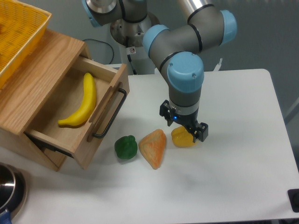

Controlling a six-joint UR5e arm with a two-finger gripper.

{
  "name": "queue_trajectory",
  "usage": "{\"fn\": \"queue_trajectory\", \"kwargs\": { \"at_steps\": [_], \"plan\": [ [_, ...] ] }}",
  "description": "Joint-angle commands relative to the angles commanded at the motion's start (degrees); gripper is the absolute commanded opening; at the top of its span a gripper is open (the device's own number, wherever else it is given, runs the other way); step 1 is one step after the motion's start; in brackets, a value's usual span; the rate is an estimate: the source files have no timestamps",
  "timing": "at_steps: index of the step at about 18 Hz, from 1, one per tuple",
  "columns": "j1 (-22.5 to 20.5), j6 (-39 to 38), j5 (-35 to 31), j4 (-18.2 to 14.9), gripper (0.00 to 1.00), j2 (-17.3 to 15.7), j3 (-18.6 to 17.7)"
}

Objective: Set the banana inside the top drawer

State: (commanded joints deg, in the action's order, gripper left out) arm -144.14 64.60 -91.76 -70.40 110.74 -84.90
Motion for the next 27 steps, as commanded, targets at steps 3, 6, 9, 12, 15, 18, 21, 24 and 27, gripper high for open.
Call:
{"fn": "queue_trajectory", "kwargs": {
  "at_steps": [3, 6, 9, 12, 15, 18, 21, 24, 27],
  "plan": [
    [-0.1, 0.3, 0.3, 0.0, 1.0, -0.2, 0.1],
    [0.3, 0.1, 0.5, 0.0, 1.0, 0.0, 0.0],
    [1.0, -0.1, 1.4, 1.6, 1.0, 0.1, 0.0],
    [1.5, -0.3, 1.4, 2.3, 1.0, 0.0, 0.1],
    [1.5, -0.3, 1.1, 2.5, 1.0, 0.0, 0.0],
    [1.2, -0.3, 1.3, 2.5, 1.0, -0.8, 0.1],
    [1.5, -0.5, 1.3, 2.3, 1.0, -2.3, 0.5],
    [1.9, -1.9, 1.9, 1.8, 1.0, -4.2, 0.4],
    [2.1, -4.4, 4.6, 1.8, 1.0, -6.5, -0.3]
  ]
}}
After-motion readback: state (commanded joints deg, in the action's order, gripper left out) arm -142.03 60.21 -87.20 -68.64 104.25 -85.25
